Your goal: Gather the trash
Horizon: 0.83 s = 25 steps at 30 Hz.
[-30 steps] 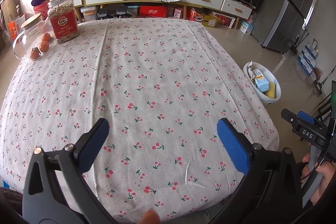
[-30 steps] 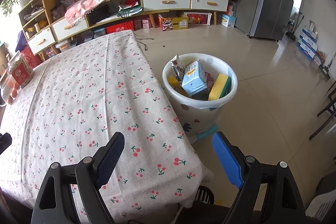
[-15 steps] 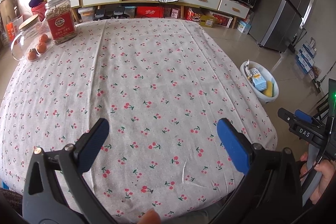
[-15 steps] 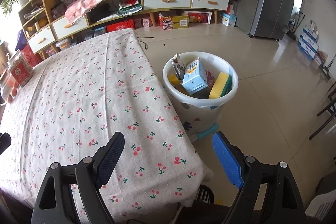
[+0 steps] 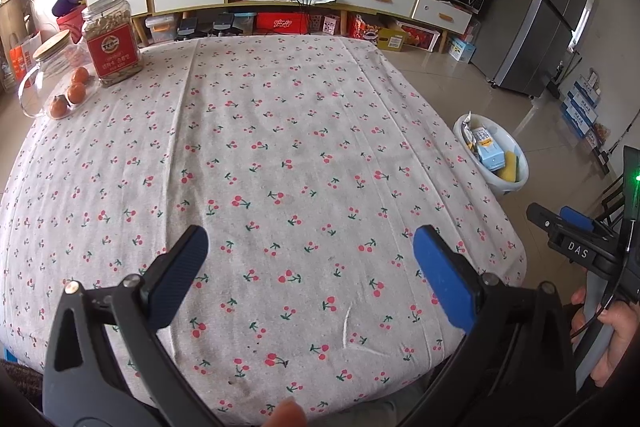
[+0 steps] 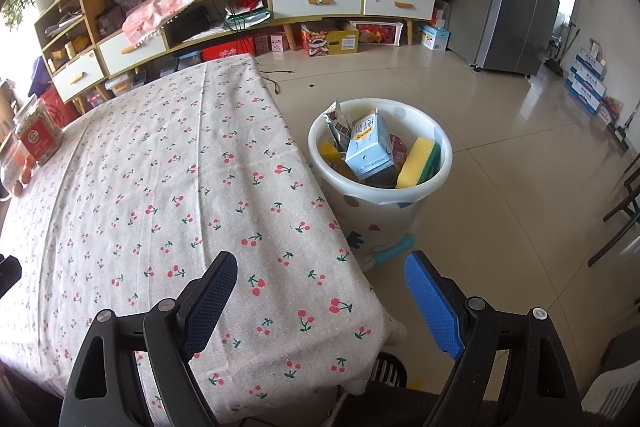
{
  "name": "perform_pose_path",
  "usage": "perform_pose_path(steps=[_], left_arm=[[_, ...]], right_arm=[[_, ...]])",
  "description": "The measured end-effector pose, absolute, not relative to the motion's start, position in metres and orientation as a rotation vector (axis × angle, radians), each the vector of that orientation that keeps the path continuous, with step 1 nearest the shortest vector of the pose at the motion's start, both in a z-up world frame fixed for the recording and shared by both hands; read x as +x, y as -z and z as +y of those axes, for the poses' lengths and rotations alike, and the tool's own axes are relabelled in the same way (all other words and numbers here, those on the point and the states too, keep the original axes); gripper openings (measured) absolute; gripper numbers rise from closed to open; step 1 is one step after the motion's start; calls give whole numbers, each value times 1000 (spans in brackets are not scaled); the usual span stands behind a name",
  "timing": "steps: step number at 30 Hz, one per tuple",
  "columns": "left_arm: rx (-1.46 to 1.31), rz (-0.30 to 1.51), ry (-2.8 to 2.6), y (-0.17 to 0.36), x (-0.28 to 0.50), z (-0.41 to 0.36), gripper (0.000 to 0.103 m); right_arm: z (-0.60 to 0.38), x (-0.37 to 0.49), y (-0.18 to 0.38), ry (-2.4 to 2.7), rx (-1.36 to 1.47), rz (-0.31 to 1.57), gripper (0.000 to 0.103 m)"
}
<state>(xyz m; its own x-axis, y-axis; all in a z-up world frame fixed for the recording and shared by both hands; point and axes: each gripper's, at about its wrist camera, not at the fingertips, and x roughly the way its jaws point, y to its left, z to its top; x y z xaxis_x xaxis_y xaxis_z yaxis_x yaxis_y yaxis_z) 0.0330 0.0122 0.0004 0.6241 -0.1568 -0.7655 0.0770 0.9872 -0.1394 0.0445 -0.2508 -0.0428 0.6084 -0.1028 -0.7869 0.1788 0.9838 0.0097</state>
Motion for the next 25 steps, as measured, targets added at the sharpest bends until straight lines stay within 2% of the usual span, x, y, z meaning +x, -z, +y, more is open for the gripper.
perform_pose_path(steps=[25], left_arm=[[-68,870,124,-5,28,-2,102]], right_arm=[[-253,45,33,151,88,875,87]])
